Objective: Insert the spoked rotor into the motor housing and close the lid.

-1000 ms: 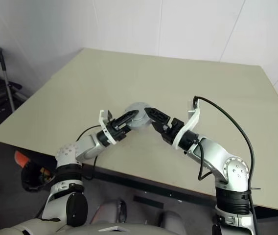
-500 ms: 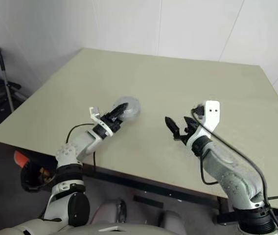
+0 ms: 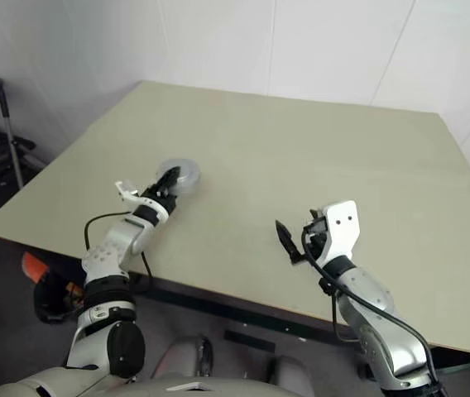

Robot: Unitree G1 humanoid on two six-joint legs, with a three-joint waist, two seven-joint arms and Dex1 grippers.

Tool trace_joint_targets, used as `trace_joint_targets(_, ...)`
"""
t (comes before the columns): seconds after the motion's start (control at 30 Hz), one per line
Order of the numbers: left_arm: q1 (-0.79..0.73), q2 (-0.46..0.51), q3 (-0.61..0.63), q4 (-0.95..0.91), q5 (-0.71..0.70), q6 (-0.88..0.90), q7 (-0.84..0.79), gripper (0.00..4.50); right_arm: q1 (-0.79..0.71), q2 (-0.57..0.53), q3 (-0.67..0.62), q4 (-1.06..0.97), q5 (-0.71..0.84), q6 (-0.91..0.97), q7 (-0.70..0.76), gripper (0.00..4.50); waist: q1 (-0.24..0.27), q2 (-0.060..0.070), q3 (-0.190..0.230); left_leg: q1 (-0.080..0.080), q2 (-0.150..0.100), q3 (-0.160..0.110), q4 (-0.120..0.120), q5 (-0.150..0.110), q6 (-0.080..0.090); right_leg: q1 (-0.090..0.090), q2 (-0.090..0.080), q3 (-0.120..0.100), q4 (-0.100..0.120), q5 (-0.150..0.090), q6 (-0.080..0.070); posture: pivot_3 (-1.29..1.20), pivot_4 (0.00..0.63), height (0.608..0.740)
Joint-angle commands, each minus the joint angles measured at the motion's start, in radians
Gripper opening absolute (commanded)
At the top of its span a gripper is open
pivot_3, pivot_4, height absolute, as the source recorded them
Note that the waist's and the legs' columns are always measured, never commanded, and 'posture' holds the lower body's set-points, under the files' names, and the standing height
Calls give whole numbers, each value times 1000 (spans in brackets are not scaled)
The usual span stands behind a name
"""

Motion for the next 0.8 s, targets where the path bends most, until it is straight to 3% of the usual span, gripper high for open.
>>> trace_joint_targets(0.03, -32, 12, 10, -23, -21, -30, -2, 2100, 9, 8, -43, -68, -8, -22, 38, 4500, -1, 0, 0, 0, 0, 0, 0, 0, 0, 0, 0, 0, 0, 0, 0, 0, 0, 740)
trace_joint_targets(0.47, 3, -2, 45, 0, -28, -64, 46, 2100, 56, 4, -88, -124, 31, 34, 178, 4500, -13, -2, 0, 6, 0, 0, 0, -1, 1, 5, 0, 1, 0, 0, -1, 0, 0, 740)
trace_joint_targets(0.8, -30, 0, 76, 78, 41, -235, 153, 2100, 54, 16, -98, -133, 28, 73, 192, 4500, -29, -3, 0, 11, 1, 1, 0, -1, 1, 8, 0, 1, 0, 0, -1, 0, 0, 740)
